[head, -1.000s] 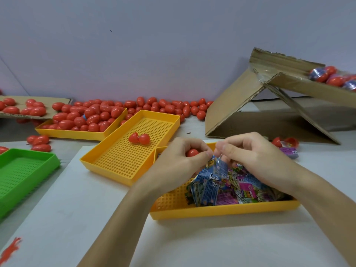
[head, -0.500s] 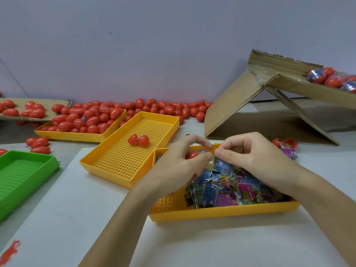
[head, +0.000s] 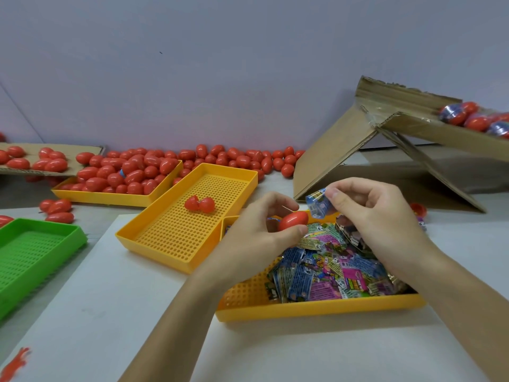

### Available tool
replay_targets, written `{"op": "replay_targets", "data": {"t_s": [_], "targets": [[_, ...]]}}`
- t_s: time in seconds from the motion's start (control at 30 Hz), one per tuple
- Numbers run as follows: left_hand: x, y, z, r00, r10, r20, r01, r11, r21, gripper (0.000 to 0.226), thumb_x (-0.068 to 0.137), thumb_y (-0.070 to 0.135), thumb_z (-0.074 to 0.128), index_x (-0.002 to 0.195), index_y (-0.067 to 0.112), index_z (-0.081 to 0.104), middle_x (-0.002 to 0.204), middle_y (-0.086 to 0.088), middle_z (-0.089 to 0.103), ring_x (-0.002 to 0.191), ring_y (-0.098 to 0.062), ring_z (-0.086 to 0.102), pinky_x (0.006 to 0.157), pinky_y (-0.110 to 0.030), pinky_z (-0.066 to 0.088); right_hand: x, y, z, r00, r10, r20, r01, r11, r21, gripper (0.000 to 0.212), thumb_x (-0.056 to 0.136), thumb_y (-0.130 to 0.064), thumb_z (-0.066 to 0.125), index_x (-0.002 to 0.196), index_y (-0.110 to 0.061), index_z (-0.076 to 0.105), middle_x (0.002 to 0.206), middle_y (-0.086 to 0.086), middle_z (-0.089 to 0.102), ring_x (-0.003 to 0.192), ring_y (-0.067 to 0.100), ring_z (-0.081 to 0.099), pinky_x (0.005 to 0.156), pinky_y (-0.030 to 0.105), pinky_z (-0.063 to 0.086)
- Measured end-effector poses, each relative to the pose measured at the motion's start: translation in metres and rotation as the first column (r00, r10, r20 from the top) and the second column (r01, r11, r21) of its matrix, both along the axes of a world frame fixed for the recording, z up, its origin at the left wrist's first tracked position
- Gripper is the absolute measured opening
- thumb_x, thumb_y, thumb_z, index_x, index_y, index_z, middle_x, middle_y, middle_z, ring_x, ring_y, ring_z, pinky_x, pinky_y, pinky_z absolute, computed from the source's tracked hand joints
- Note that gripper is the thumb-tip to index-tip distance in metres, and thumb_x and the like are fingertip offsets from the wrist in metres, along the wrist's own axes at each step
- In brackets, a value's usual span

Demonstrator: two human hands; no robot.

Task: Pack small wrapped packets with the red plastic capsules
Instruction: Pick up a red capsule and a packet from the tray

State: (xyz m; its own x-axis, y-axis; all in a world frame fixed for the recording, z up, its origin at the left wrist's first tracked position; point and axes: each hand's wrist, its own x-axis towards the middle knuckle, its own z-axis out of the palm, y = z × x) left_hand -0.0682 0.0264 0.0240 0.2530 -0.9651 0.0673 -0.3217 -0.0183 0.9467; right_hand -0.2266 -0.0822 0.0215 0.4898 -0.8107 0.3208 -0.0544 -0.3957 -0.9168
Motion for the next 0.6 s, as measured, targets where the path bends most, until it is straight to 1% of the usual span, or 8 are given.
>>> {"op": "replay_targets", "data": {"t_s": [0.07,0.17,0.23,0.33,0.4,0.47,0.53,0.6], "targets": [[-0.0009,0.0001,-0.0002,1.000,-0.003,-0.009,0.003,1.000,-0.017,0.026,0.088,0.018,0.074,0.106,0.025,0.057,0.111,0.000,0.066,0.081,-0.009,0.068,0.062,-0.014,0.050,0.0002,0.0006,0.0003,1.000,0.014,-0.003,-0.014,1.000,-0.006,0.010,0.093,-0.029,0.064,0.088,-0.031,0.072,0.076,-0.016,0.074,0.071,-0.006,0.067,0.058,0.008,0.047],[-0.0014,0.0010,0.0008,1.000,0.004,-0.010,-0.005,0.999,-0.048,0.027,0.086,0.020,0.076,0.104,0.024,0.057,0.110,0.000,0.067,0.090,-0.017,0.070,0.070,-0.022,0.055,-0.0004,0.0006,0.0005,0.999,0.031,-0.024,-0.032,0.999,-0.017,0.009,0.093,-0.029,0.064,0.090,-0.029,0.073,0.082,-0.014,0.075,0.079,-0.001,0.069,0.065,0.013,0.049],[-0.0016,0.0015,0.0017,1.000,0.016,-0.001,-0.016,0.998,-0.068,0.026,0.085,0.021,0.077,0.102,0.025,0.058,0.109,0.000,0.067,0.093,-0.019,0.069,0.069,-0.022,0.055,-0.0011,0.0007,0.0010,0.998,0.060,-0.033,-0.061,0.998,-0.021,0.010,0.093,-0.027,0.064,0.091,-0.027,0.073,0.083,-0.012,0.075,0.081,0.001,0.070,0.066,0.014,0.050],[-0.0007,0.0011,0.0012,0.999,0.037,0.017,-0.035,0.995,-0.094,0.026,0.085,0.020,0.077,0.101,0.025,0.058,0.110,-0.001,0.066,0.093,-0.016,0.069,0.071,-0.023,0.057,-0.0015,0.0003,0.0010,0.995,0.100,-0.029,-0.101,0.995,-0.027,0.010,0.093,-0.024,0.064,0.090,-0.027,0.073,0.082,-0.013,0.075,0.079,-0.001,0.069,0.065,0.009,0.049],[-0.0003,0.0010,0.0008,0.999,0.042,0.009,-0.041,0.993,-0.109,0.025,0.085,0.019,0.077,0.101,0.024,0.058,0.108,0.000,0.066,0.093,-0.015,0.069,0.067,-0.021,0.055,-0.0013,-0.0009,0.0006,0.994,0.111,-0.021,-0.111,0.994,-0.016,0.010,0.093,-0.023,0.065,0.090,-0.027,0.073,0.081,-0.012,0.075,0.079,-0.001,0.069,0.065,0.008,0.048],[0.0002,0.0007,0.0003,0.999,0.039,-0.015,-0.041,0.993,-0.114,0.025,0.085,0.018,0.077,0.100,0.024,0.058,0.108,0.001,0.066,0.092,-0.014,0.069,0.063,-0.019,0.054,-0.0014,-0.0022,0.0006,0.992,0.124,-0.001,-0.124,0.992,0.012,0.010,0.092,-0.023,0.065,0.090,-0.026,0.074,0.082,-0.010,0.076,0.079,0.000,0.070,0.066,0.010,0.049],[0.0003,0.0004,0.0000,0.999,0.039,-0.022,-0.041,0.993,-0.115,0.024,0.085,0.018,0.077,0.099,0.024,0.058,0.108,0.001,0.066,0.091,-0.015,0.069,0.062,-0.019,0.054,-0.0019,-0.0027,0.0013,0.989,0.145,0.019,-0.146,0.988,0.056,0.010,0.092,-0.023,0.064,0.090,-0.025,0.074,0.082,-0.007,0.076,0.079,0.002,0.070,0.066,0.012,0.051],[0.0008,0.0000,-0.0003,0.999,0.031,-0.033,-0.035,0.992,-0.121,0.024,0.085,0.018,0.077,0.099,0.024,0.058,0.107,0.000,0.067,0.090,-0.016,0.070,0.063,-0.021,0.055,-0.0025,-0.0022,0.0023,0.987,0.162,0.004,-0.162,0.985,0.065,0.011,0.092,-0.024,0.064,0.091,-0.024,0.075,0.083,-0.006,0.076,0.079,0.002,0.070,0.066,0.014,0.052]]}}
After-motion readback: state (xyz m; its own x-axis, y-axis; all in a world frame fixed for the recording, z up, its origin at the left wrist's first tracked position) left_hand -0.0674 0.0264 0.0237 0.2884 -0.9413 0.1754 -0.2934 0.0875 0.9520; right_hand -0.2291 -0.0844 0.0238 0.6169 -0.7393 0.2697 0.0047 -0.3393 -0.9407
